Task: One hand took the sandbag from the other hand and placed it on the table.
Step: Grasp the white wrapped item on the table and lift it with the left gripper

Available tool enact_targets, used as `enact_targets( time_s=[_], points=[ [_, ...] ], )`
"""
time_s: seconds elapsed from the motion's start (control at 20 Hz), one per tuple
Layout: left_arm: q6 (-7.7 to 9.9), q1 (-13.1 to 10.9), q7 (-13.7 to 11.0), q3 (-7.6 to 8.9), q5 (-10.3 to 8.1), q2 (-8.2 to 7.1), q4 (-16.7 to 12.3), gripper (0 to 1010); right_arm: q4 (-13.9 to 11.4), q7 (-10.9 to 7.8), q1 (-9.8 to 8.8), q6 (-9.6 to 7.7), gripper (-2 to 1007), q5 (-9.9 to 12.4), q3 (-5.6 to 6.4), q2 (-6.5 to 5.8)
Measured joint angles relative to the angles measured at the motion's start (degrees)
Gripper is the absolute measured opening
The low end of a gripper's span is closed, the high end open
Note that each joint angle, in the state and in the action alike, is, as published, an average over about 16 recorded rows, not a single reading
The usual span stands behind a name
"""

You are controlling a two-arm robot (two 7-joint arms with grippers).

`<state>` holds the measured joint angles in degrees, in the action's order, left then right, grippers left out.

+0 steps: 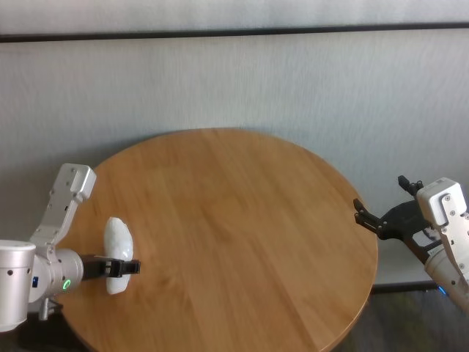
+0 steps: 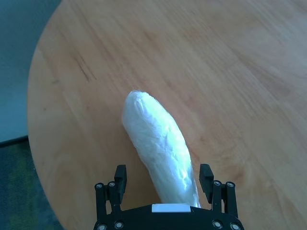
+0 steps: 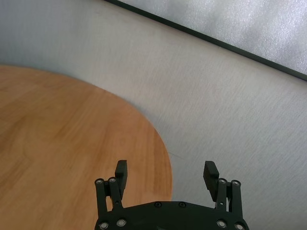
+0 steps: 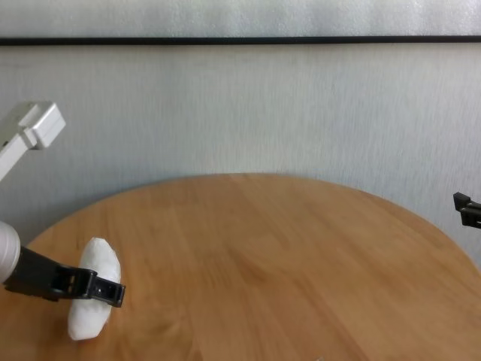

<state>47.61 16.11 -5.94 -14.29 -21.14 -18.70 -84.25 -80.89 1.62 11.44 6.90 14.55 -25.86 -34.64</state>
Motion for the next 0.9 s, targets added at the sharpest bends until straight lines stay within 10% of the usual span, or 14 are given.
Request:
enact_targets(
  time_s=[0.9],
  points=[
    [-0.03, 0.25, -2.46, -0.11, 1.03, 0.09, 0.72, 1002, 0.00, 0.00, 0.00, 0.00, 1001, 0.00, 0.00, 0.00]
  ],
)
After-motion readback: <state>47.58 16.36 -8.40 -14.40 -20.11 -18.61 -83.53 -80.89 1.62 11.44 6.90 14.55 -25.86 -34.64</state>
